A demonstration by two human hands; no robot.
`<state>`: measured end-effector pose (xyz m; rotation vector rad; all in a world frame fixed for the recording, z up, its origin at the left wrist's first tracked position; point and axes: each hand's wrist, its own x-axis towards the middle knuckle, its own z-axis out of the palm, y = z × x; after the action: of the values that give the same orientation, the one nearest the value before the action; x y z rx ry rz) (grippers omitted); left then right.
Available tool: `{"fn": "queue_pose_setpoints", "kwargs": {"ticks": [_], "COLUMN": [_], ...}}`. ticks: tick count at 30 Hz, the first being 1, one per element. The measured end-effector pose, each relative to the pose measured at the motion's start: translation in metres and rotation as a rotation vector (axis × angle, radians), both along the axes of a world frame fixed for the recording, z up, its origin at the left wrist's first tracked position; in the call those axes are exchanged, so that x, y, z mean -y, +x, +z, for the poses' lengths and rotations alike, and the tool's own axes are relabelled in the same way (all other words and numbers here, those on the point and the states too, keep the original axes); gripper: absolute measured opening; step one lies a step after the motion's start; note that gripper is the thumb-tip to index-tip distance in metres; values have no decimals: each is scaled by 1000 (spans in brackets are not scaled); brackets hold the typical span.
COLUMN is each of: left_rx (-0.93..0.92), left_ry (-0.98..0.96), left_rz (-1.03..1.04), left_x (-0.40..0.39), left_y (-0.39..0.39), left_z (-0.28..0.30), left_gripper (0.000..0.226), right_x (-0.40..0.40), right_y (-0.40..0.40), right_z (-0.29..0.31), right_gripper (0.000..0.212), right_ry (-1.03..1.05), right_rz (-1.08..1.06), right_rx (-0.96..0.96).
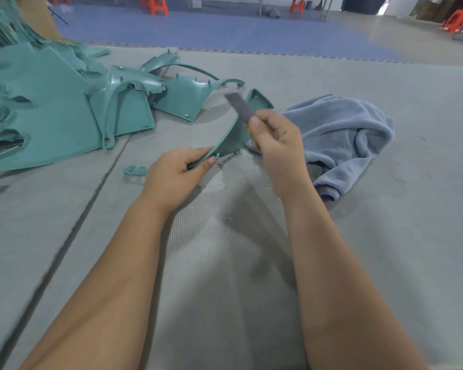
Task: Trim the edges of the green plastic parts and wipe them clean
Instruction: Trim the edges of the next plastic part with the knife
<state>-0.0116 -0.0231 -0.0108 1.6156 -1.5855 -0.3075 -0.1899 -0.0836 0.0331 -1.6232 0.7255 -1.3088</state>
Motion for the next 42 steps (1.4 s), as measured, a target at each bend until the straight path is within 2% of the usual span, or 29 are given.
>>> {"fn": "queue_pose_setpoints", "kwargs": {"ticks": [4,14,20,26,30,32,36,42], "left_rx": [8,-11,-29,-79,-77,-69,-64,-81], "left_ry": [7,10,16,6,10,8,9,18], "left_rz": [0,-6,-17,20,-4,-14,-6,4], "left_x": [-1,-1,0,2,2,2,1,3], "left_y": [-1,1,2,1,2,2,2,2], "left_z": [0,0,-2,-1,-3,-2,-2,-2], "left_gripper": [33,36,28,24,27,27,26,26], "right_x": [3,8,7,4,3,1,1,6], "right_y": [3,-2,-7,-6,-8,-6,-3,0], "right_z": [6,2,3,-1,1,3,6,-10], "right_gripper": [26,25,27,21,26,30,22,15], "right_ry": [-11,-8,-17,-96,-46,1,2,-92], "right_rz": [-91,-107,-120,-96,-9,39,-27,-68], "right_rx": [121,-38,-111,-395,-477,-416,-124,-260]}}
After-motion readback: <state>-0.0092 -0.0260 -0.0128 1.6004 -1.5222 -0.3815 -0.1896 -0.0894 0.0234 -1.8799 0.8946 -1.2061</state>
